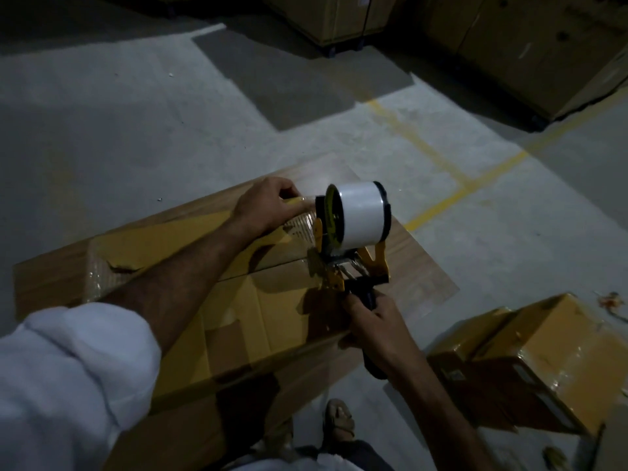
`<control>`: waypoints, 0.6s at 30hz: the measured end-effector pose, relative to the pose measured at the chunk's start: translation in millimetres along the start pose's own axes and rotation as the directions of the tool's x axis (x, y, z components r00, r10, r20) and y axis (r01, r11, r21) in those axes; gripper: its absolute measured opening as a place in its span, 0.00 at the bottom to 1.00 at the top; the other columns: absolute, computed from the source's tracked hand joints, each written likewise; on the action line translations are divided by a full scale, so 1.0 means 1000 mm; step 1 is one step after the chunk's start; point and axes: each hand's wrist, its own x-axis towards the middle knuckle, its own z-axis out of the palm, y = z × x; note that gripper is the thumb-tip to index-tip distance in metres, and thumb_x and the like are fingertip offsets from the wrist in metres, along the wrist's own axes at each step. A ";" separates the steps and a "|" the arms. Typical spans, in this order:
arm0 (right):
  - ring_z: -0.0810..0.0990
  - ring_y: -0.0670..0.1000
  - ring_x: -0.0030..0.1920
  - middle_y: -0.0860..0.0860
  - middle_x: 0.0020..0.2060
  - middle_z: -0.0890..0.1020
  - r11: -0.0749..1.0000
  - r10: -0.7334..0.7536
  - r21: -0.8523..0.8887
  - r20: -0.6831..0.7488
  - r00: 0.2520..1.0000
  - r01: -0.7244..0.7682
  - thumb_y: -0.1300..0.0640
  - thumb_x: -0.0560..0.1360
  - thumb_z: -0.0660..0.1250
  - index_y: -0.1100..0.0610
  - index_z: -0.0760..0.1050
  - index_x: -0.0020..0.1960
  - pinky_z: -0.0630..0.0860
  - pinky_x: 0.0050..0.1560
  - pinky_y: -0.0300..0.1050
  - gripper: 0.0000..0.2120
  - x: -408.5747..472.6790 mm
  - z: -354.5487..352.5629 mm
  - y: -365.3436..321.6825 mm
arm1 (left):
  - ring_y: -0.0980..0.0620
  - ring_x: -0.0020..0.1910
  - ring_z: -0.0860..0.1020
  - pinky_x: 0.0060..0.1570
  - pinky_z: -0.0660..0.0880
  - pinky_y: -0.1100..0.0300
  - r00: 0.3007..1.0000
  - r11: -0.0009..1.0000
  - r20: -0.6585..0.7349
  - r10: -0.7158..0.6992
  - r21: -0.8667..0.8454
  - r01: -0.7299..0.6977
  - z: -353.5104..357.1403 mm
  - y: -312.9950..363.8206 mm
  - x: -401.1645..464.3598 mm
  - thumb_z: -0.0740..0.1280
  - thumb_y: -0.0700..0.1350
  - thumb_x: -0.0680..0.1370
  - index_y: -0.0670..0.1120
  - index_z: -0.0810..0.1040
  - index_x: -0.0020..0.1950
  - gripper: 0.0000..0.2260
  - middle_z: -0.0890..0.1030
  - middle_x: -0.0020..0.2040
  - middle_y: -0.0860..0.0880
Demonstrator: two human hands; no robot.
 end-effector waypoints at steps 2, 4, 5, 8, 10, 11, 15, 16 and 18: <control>0.85 0.52 0.45 0.49 0.48 0.87 1.000 0.021 -0.002 -0.010 1.000 -0.021 0.55 0.85 0.61 0.48 0.80 0.53 0.85 0.46 0.53 0.09 -0.011 0.001 0.011 | 0.59 0.49 0.81 0.47 0.81 0.52 0.998 0.999 -0.051 0.030 0.032 -0.029 0.002 0.003 -0.003 0.70 0.72 0.70 0.58 0.84 0.50 0.21 0.84 0.50 0.59; 0.86 0.50 0.45 0.48 0.48 0.87 1.000 0.016 -0.025 -0.048 0.999 -0.017 0.55 0.85 0.61 0.46 0.81 0.52 0.83 0.46 0.47 0.11 -0.015 0.004 0.019 | 0.53 0.62 0.80 0.59 0.79 0.48 0.989 0.990 -0.070 0.129 0.074 -0.124 0.007 0.006 -0.008 0.70 0.65 0.77 0.58 0.84 0.59 0.16 0.83 0.63 0.55; 0.85 0.50 0.44 0.49 0.47 0.87 0.999 0.012 -0.046 -0.076 0.997 -0.015 0.56 0.85 0.61 0.46 0.81 0.52 0.82 0.45 0.47 0.11 -0.014 0.004 0.022 | 0.50 0.70 0.75 0.67 0.74 0.44 0.977 0.972 -0.015 0.214 0.102 -0.212 0.009 0.007 -0.013 0.69 0.59 0.80 0.56 0.82 0.65 0.15 0.78 0.71 0.52; 0.82 0.61 0.43 0.56 0.43 0.85 0.999 -0.002 -0.041 -0.101 0.995 -0.002 0.55 0.84 0.62 0.53 0.81 0.52 0.77 0.42 0.52 0.09 -0.004 0.004 0.021 | 0.49 0.82 0.57 0.79 0.59 0.41 0.873 0.886 0.274 0.403 0.122 -0.447 0.009 0.002 -0.045 0.59 0.52 0.86 0.53 0.70 0.78 0.19 0.61 0.83 0.52; 0.80 0.63 0.42 0.56 0.41 0.84 1.000 -0.028 -0.013 -0.099 0.995 0.027 0.49 0.80 0.62 0.54 0.81 0.51 0.75 0.40 0.51 0.12 0.001 0.004 0.016 | 0.52 0.84 0.49 0.81 0.52 0.42 0.845 0.882 0.358 0.398 0.104 -0.460 0.005 -0.003 -0.071 0.54 0.60 0.86 0.59 0.57 0.83 0.25 0.53 0.85 0.54; 0.80 0.59 0.40 0.53 0.39 0.84 0.999 -0.053 -0.015 -0.086 0.995 0.052 0.47 0.77 0.62 0.51 0.82 0.50 0.75 0.40 0.49 0.12 0.004 0.004 0.012 | 0.52 0.84 0.46 0.82 0.50 0.42 0.844 0.888 0.374 0.384 0.100 -0.449 0.002 -0.004 -0.082 0.53 0.66 0.84 0.62 0.52 0.84 0.29 0.49 0.85 0.55; 0.79 0.49 0.36 0.51 0.38 0.82 0.982 -0.140 -0.129 -0.023 0.990 0.136 0.49 0.80 0.61 0.52 0.81 0.48 0.78 0.39 0.52 0.11 0.017 0.002 0.002 | 0.53 0.83 0.37 0.81 0.40 0.43 0.782 0.779 0.431 0.449 0.239 -0.579 -0.010 0.002 -0.096 0.59 0.81 0.71 0.53 0.37 0.85 0.55 0.38 0.85 0.52; 0.78 0.47 0.34 0.50 0.36 0.82 0.981 -0.139 -0.139 -0.009 0.990 0.136 0.52 0.83 0.62 0.55 0.79 0.49 0.77 0.37 0.52 0.10 0.020 0.001 0.002 | 0.52 0.83 0.35 0.81 0.39 0.42 0.779 0.756 0.451 0.436 0.286 -0.589 -0.010 0.004 -0.096 0.59 0.83 0.69 0.50 0.35 0.84 0.59 0.35 0.84 0.51; 0.77 0.40 0.32 0.40 0.32 0.81 0.986 -0.110 -0.125 0.029 0.994 0.112 0.56 0.85 0.61 0.53 0.77 0.48 0.76 0.34 0.41 0.09 0.023 -0.001 0.004 | 0.52 0.82 0.33 0.80 0.38 0.40 0.789 0.735 0.456 0.413 0.344 -0.584 -0.005 0.008 -0.098 0.57 0.85 0.66 0.49 0.33 0.83 0.62 0.33 0.83 0.50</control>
